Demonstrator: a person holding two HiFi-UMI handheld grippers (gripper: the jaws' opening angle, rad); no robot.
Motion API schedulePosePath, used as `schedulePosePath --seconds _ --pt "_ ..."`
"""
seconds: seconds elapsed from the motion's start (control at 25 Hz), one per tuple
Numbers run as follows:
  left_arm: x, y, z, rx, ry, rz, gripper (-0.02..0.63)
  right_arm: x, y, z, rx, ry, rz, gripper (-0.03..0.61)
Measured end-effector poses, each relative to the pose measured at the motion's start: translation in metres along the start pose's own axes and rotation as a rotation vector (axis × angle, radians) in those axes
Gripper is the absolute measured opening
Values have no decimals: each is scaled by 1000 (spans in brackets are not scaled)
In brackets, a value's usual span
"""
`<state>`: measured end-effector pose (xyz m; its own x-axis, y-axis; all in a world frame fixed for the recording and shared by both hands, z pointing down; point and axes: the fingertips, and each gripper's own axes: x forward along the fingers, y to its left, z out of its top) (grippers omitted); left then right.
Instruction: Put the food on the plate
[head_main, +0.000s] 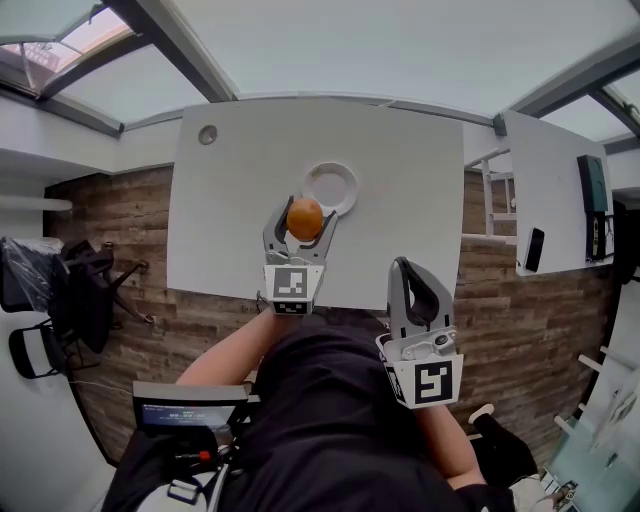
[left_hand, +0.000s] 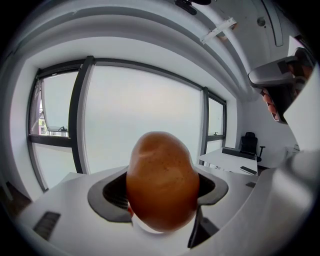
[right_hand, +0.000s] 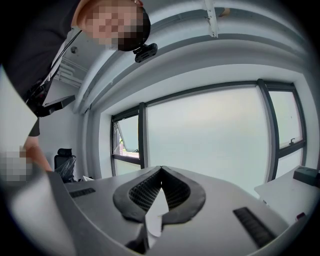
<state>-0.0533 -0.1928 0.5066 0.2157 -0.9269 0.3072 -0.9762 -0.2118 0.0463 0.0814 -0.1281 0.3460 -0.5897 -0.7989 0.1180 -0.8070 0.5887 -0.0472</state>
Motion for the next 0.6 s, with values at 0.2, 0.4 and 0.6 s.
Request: schedulePosePath --seconds 0.2,0.4,0.6 --pt "9 4 -8 18 21 -3 342 -1 -5 1 -13 -9 -16 6" --pt "20 3 -25 54 62 -34 342 5 -15 6 -19 -21 -45 6" --pt "28 5 -41 62 88 -53 342 9 -10 7 -31 -18 -45 6"
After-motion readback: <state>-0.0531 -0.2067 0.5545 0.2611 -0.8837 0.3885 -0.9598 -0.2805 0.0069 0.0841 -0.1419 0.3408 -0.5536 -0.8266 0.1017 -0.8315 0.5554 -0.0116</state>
